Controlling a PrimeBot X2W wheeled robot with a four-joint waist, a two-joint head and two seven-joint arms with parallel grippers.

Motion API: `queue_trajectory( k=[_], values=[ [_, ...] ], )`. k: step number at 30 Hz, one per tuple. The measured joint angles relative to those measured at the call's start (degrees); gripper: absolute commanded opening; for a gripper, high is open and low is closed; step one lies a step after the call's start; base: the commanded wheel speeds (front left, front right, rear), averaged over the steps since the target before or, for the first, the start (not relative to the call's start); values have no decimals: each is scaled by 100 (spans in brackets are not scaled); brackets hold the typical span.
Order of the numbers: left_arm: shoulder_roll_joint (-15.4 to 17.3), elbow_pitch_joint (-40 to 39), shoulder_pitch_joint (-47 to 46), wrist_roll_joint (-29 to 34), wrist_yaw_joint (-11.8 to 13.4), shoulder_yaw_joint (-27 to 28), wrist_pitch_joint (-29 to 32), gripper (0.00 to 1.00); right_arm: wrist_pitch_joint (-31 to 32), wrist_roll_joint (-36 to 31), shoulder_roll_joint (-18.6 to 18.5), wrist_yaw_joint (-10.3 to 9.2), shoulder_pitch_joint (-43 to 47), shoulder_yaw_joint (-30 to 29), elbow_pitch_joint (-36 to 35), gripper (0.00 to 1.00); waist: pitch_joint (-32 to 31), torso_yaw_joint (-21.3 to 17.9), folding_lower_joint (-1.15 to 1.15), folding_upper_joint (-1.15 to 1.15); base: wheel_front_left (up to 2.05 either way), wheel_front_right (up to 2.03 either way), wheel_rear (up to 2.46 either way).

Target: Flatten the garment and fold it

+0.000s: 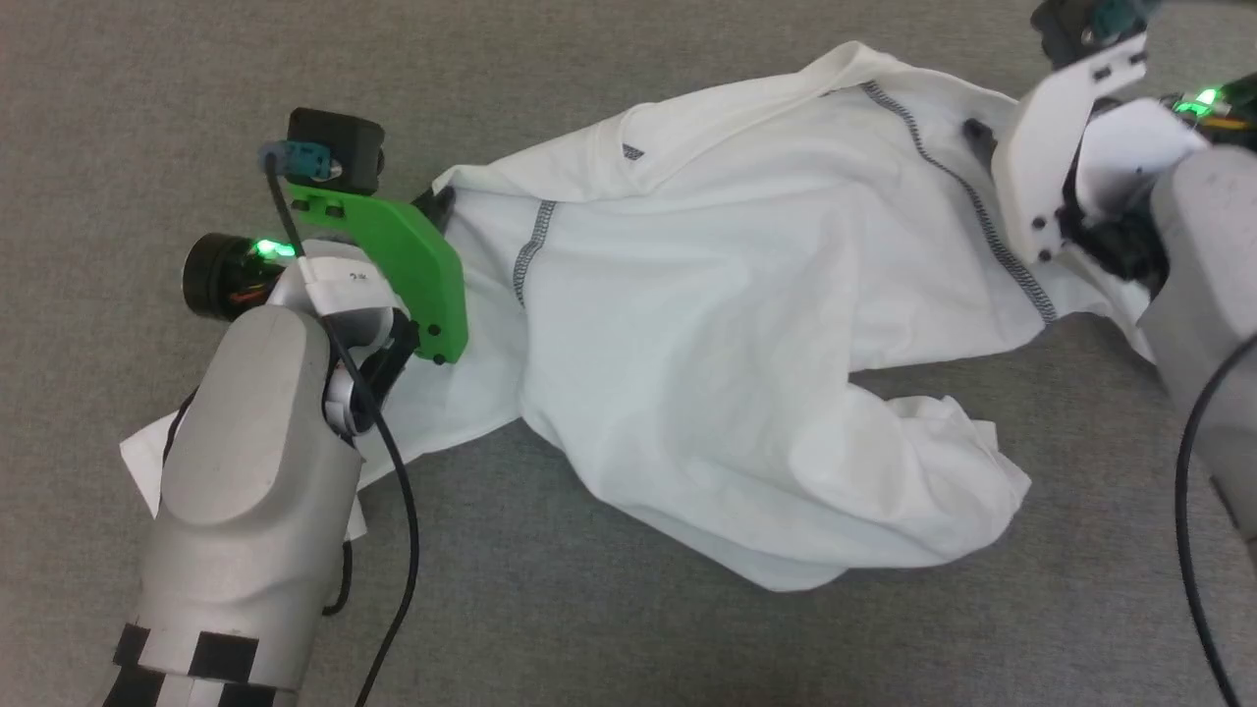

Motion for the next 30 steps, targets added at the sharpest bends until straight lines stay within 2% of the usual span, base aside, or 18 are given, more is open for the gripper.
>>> queue_trajectory(
  k=[1,2,3,4,7,9,13,18,24,30],
  values=[
    [-9,14,-18,-14,-35,-14,-2,0,260,133,-27,0,-118,57,76,76,26,36,0,0,0,0,0],
    [-9,27,-31,-21,-49,-27,-7,0,502,244,-48,0,-200,137,110,35,42,62,0,0,0,0,0],
    [-12,45,-48,-32,-87,-43,-11,0,775,369,-78,0,-305,227,120,13,57,85,0,0,0,0,0],
    [-11,57,-55,-54,-124,-49,-33,0,973,469,-104,0,-386,299,112,0,71,96,0,0,0,0,0],
    [1,112,-96,-324,-224,5,-178,0,1228,666,-170,2,-479,481,2,0,80,67,0,0,0,0,0],
    [59,156,-153,-442,-272,58,-289,0,1185,678,-237,4,-485,547,-114,0,89,21,0,0,0,0,0],
    [336,183,-503,-570,-344,142,-521,0,833,599,-495,4,-553,624,-338,0,111,-112,0,0,0,0,0],
    [377,71,-1392,-805,-335,460,-769,0,327,276,-753,5,-1194,537,-727,0,137,-293,1,0,0,0,0],
    [472,-69,-2591,-617,67,725,-1222,0,-65,-213,-838,12,-2213,122,-1016,0,224,-489,1,0,0,0,0],
    [523,-82,-3684,-468,426,947,-1738,0,-616,-855,-625,57,-3138,-554,-1114,0,354,-682,1,0,0,0,0]
  ],
)
